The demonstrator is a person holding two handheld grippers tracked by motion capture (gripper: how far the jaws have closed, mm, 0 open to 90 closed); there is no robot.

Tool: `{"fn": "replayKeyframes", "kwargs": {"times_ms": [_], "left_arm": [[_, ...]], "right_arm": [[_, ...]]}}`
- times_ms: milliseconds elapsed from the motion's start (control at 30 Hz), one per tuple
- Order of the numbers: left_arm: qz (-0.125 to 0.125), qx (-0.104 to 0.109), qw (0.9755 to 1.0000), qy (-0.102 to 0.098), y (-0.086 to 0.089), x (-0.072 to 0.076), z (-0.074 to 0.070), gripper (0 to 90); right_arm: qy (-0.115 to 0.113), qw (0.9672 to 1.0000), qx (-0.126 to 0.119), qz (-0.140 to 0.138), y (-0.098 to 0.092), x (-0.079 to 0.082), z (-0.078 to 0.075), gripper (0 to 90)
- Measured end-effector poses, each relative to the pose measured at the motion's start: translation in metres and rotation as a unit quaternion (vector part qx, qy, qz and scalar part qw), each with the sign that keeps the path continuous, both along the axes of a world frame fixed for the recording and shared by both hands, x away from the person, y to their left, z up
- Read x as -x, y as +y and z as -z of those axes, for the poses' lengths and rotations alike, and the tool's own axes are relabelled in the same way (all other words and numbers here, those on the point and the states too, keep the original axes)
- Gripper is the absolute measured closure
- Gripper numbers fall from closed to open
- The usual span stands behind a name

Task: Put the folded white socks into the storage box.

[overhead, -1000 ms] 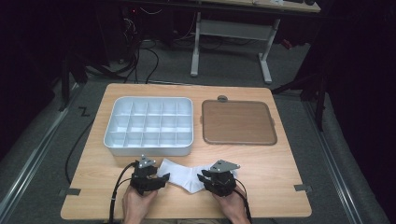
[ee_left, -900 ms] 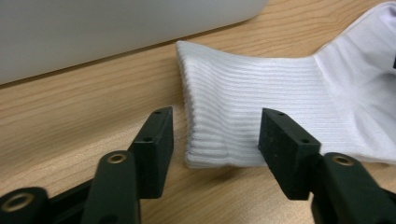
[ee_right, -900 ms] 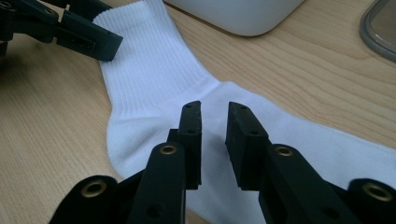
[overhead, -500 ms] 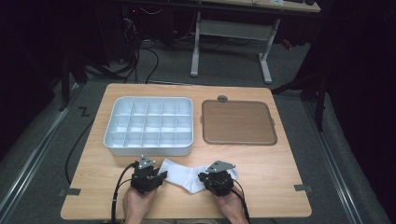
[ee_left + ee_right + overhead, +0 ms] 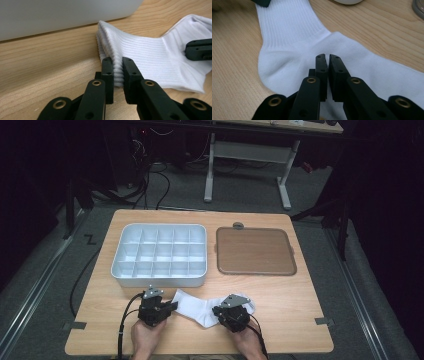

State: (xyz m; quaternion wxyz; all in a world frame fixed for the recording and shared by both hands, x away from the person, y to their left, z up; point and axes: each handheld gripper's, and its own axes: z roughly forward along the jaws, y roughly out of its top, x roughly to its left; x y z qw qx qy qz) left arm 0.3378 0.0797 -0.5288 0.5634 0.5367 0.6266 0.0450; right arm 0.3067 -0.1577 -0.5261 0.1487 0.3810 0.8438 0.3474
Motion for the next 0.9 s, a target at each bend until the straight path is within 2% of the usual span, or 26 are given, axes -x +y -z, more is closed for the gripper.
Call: {"fn": "replayKeyframes", "kwargs": {"times_ms": [133,200,400,900], "left_arm": [[0.005,0.018,0.9998,-0.001,0.003,0.001,-0.007,81.8],[0.009,0.019,0.9998,-0.006,0.004,0.001,-0.011,81.8],[0.020,0.040,0.9988,-0.019,0.006,0.003,-0.032,81.9],[0.052,0.035,0.9968,-0.049,0.005,0.004,-0.072,82.0]], "right_arm": [[-0.002,1.0000,0.000,0.000,0.000,0.001,0.000,86.2],[-0.005,1.0000,0.002,-0.003,0.001,0.001,0.000,86.2],[-0.006,1.0000,0.000,-0.003,0.003,0.003,0.001,86.2],[-0.007,0.9997,0.004,-0.024,0.023,-0.005,0.001,86.2]]}}
